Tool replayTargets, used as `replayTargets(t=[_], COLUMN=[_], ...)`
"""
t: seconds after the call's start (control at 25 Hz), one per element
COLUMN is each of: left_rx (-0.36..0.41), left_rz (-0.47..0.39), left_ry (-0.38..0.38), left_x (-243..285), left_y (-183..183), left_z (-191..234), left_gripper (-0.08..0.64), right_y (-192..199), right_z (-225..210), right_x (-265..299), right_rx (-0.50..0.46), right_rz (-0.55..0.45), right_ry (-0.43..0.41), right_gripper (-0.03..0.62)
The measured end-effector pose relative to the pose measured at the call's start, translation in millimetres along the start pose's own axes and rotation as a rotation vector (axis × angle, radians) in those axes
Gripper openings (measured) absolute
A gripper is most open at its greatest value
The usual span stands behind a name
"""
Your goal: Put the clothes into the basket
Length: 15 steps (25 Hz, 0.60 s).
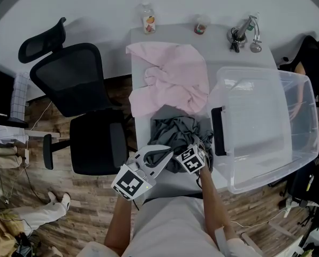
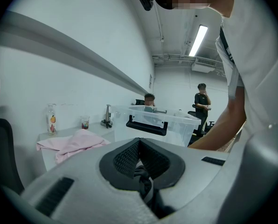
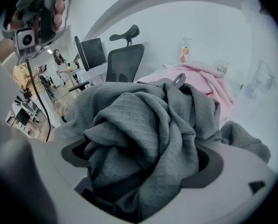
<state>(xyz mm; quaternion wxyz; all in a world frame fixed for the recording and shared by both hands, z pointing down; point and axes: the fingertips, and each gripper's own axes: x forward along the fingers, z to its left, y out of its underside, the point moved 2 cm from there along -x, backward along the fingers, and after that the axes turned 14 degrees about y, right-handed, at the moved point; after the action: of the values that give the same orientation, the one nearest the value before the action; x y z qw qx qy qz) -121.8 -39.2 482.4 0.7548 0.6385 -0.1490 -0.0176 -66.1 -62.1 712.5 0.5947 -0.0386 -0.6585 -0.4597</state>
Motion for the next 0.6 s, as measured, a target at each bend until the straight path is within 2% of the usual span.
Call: replayTargets(t=[0.24,0.48,0.6], left_rx=[-0.028,-0.017,-0.018], left_rz=[-0.002,0.007,0.009], left_ry=[-0.012,-0.012,-0.013], left_x=[0.0,0.3,-0.1], left_y=[2.2,4.8,5.5], left_z=[-0.4,-0.9,-1.5], left_gripper=[0.005,0.005,0.005], right_y=[-0.1,-6.2,-8.1], right_z=[1.6,2.5,3.4], right_x=[-0.3,-5.4,-7.1], right_rx=[0.021,0.038,0.055], right_rz=[-0.01,-0.025,-0.027], right_ry=[-0.009,-0.013,-0.021], right_gripper=[0.444,0.243,0.182])
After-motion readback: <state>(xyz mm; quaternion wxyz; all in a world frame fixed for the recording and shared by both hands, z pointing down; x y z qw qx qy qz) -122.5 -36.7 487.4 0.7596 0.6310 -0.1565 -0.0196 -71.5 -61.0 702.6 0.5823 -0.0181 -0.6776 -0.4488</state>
